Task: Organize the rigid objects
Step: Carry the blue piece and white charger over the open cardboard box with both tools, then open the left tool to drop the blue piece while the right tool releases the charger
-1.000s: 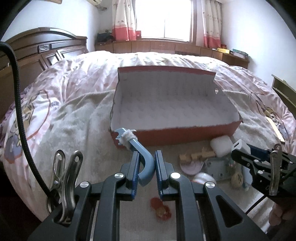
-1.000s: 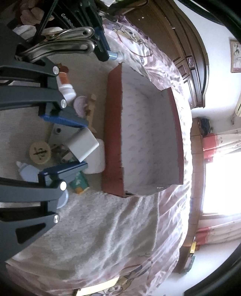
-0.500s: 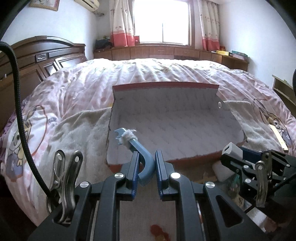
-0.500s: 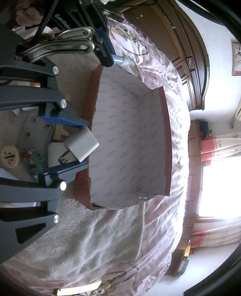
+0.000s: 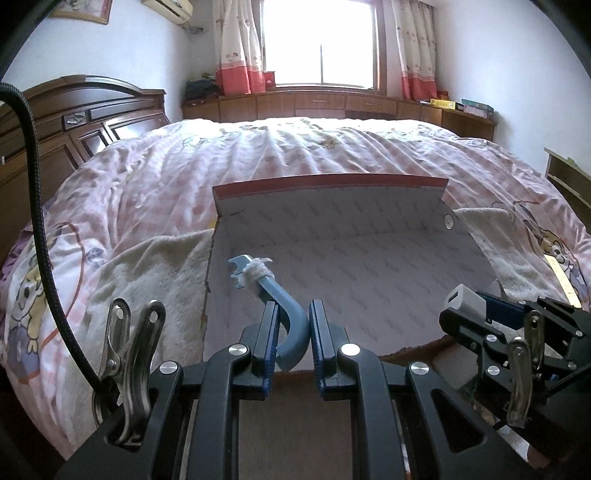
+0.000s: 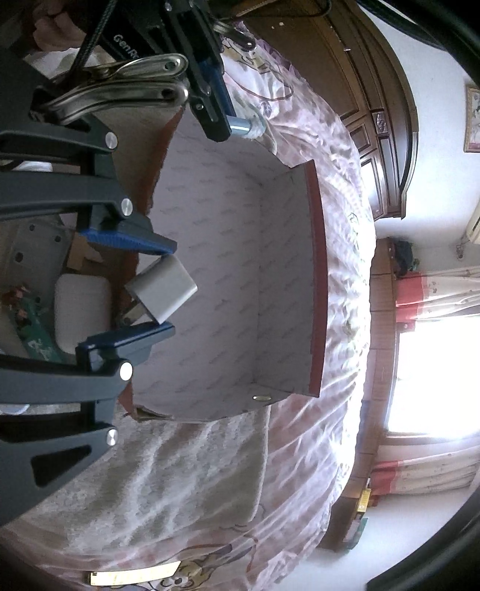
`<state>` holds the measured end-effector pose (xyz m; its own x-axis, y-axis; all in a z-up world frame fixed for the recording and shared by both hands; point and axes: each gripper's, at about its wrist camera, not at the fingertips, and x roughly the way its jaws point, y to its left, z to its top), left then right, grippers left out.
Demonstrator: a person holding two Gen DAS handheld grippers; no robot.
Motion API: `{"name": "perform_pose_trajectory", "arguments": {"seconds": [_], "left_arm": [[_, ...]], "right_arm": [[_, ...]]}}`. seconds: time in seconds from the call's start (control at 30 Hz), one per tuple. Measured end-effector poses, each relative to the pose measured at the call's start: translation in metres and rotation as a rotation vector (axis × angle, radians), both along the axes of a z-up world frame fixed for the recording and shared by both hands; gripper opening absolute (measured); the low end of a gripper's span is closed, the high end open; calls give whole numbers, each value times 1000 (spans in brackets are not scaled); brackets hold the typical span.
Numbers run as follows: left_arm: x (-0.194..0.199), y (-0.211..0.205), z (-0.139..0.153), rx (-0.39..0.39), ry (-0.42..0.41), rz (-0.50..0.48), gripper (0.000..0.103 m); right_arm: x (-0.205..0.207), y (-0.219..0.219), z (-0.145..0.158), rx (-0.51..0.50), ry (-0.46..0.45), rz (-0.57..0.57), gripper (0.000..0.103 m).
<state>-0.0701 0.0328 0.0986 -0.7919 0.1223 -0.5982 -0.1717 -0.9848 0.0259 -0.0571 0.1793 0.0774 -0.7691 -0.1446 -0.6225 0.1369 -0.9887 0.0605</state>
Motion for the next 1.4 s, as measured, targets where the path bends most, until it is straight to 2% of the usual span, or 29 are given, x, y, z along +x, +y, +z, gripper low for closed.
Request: {"name": "perform_pose_trajectory", "arguments": {"seconds": [0.3,0.87,0.93,1.03,1.23,1.4], "left_arm": [[-20,4,-10,20,-29,-33,17],[-55,13,-37,-23,-84,-10,18],[-57,14,-39,-29,-91,-5,22],[-57,16,-41,-34,-103,-5,28],[-53,17,-38,-57,-95,8,28],[-48,12,-32,-49,-86,15,28]], "right_arm": [[-19,6,0,2,10,-14,39],[-63,9,-21,-4,-49,-37,39],[-64,9,-22,0,-46,-38,39],[-65,8,-22,-2,-50,-37,44],[-63,6,-22,-5,-52,-26,50],[-55,6,-15,-15,-27,-27,59]]}}
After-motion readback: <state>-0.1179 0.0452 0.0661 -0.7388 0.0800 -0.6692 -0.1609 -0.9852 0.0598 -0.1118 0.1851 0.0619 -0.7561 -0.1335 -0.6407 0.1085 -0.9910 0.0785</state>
